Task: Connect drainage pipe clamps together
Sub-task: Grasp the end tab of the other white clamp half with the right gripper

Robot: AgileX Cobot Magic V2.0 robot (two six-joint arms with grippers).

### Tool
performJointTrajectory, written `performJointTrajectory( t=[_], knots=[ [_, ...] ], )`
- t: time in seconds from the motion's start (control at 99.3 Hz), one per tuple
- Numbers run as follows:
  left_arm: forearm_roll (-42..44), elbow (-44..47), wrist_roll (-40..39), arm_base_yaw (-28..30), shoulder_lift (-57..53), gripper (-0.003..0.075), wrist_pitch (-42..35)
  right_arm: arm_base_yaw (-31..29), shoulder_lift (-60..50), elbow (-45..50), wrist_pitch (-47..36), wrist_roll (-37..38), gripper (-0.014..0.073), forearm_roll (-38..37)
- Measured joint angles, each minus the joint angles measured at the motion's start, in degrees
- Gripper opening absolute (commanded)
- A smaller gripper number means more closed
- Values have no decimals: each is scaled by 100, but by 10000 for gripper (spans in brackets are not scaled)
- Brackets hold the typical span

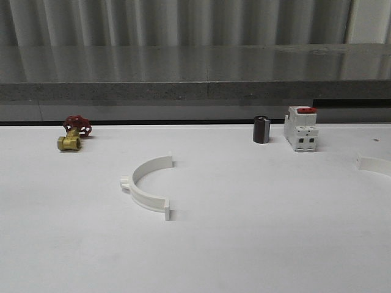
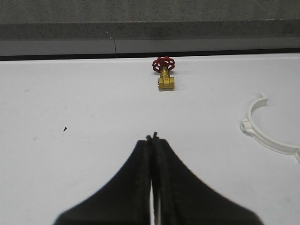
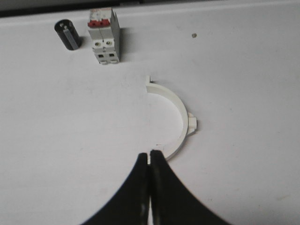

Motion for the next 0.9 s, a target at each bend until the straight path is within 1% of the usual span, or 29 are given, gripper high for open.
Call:
performJointTrajectory(
  t=[0.06,0.101,0.111,0.131,0.181,0.201,0.232,0.282,0.322,0.453,0.574,0.745,0.897],
  knots=[
    [0,0,0,0,0,-20,0,0,387,-105,0,0,36,0],
    [0,0,0,0,0,-20,0,0,608,-132,0,0,133,0],
    [0,0,0,0,0,-20,0,0,641,-143,0,0,169,0],
    [0,0,0,0,0,-20,0,0,738,-142,-15,0,207,0],
    [0,0,0,0,0,-20,0,0,938,-153,-36,0,359,0],
    [0,0,0,0,0,-20,0,0,1012,-153,-48,0,395,0],
    [0,0,0,0,0,-20,0,0,1103,-153,-90,11,474,0],
    [0,0,0,0,0,-20,0,0,1236,-153,-177,11,556,0],
    [0,0,0,0,0,-20,0,0,1323,-153,-271,11,596,0],
    [0,0,0,0,0,-20,0,0,1502,-239,-384,11,603,0],
    [0,0,0,0,0,-20,0,-136,1790,-647,-27,11,603,0],
    [0,0,0,0,0,-20,0,-584,2594,-1387,403,-112,603,0],
    [0,0,0,0,0,-20,0,-729,3372,-1779,506,-396,603,0]
  ],
)
